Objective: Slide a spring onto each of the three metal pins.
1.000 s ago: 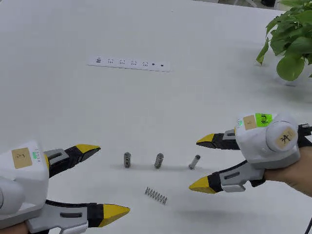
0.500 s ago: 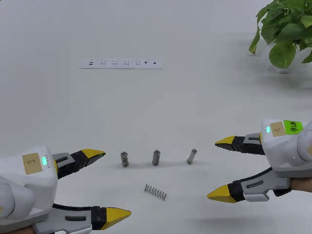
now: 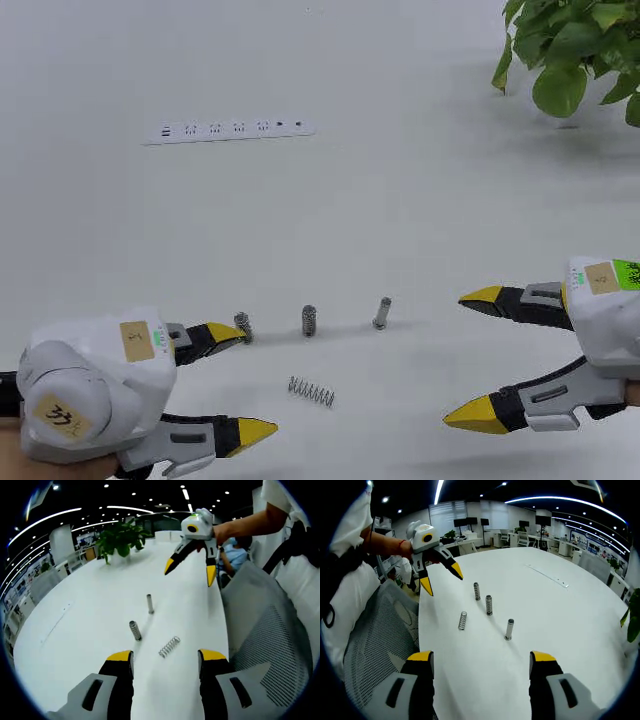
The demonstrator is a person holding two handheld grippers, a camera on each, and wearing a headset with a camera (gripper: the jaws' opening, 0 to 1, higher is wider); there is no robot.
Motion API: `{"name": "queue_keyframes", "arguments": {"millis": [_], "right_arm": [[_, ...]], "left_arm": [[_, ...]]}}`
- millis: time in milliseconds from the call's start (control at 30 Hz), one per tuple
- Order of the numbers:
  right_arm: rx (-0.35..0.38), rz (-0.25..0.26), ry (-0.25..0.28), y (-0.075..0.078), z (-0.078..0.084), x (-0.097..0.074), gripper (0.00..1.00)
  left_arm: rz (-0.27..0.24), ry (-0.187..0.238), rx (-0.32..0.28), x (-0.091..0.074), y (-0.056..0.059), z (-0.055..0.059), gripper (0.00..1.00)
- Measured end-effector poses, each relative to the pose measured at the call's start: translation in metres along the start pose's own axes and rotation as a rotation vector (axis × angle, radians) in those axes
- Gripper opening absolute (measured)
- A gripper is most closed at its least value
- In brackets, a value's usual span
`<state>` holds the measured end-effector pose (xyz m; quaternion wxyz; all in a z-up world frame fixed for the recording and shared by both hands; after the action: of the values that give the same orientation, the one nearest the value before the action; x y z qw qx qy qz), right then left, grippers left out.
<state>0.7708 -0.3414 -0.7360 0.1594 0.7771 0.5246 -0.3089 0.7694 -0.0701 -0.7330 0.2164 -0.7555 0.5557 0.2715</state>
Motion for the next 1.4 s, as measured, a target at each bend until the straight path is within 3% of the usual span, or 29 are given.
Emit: {"name": "queue_keyframes", "arguments": {"millis": [100, 200, 300, 467, 733, 867, 1000, 1100, 1400], "right_arm": [[0.01, 0.005, -0.001, 0.0, 0.004, -0.001, 0.79], [0.013, 0.007, 0.003, -0.002, 0.005, -0.002, 0.79], [0.019, 0.009, 0.007, -0.005, 0.005, -0.002, 0.79], [0.029, 0.012, 0.012, -0.006, 0.008, -0.003, 0.78], [0.042, 0.023, 0.02, -0.007, 0.011, -0.007, 0.78], [0.046, 0.026, 0.018, -0.007, 0.014, -0.01, 0.78], [0.052, 0.031, 0.014, -0.007, 0.016, -0.012, 0.78], [0.056, 0.032, 0.014, -0.007, 0.017, -0.012, 0.77], [0.062, 0.035, 0.019, -0.008, 0.018, -0.012, 0.77]], "left_arm": [[0.017, -0.006, -0.011, 0.011, -0.001, 0.0, 0.5], [0.02, -0.032, 0.033, 0.019, 0.0, 0.0, 0.45], [0.033, -0.037, 0.031, 0.027, 0.0, 0.0, 0.43], [0.057, -0.098, 0.106, 0.039, 0.004, 0.002, 0.38], [0.076, -0.152, 0.164, 0.053, 0.002, 0.008, 0.32], [0.082, -0.201, 0.197, 0.063, 0.0, 0.014, 0.29], [0.087, -0.207, 0.202, 0.068, -0.002, 0.014, 0.26], [0.095, -0.241, 0.271, 0.072, -0.002, 0.017, 0.25], [0.11, -0.278, 0.272, 0.076, -0.002, 0.02, 0.21]]}}
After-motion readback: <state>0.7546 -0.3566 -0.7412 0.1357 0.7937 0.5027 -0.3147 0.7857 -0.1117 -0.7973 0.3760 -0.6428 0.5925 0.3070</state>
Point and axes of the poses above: the centre of the closed fingertips' face, and the gripper's own axes: x roughly forward along the fingers, y roughly to its right, z roughly out of its underside, the point moved 7 cm from there along -x, roughly backward along the fingers
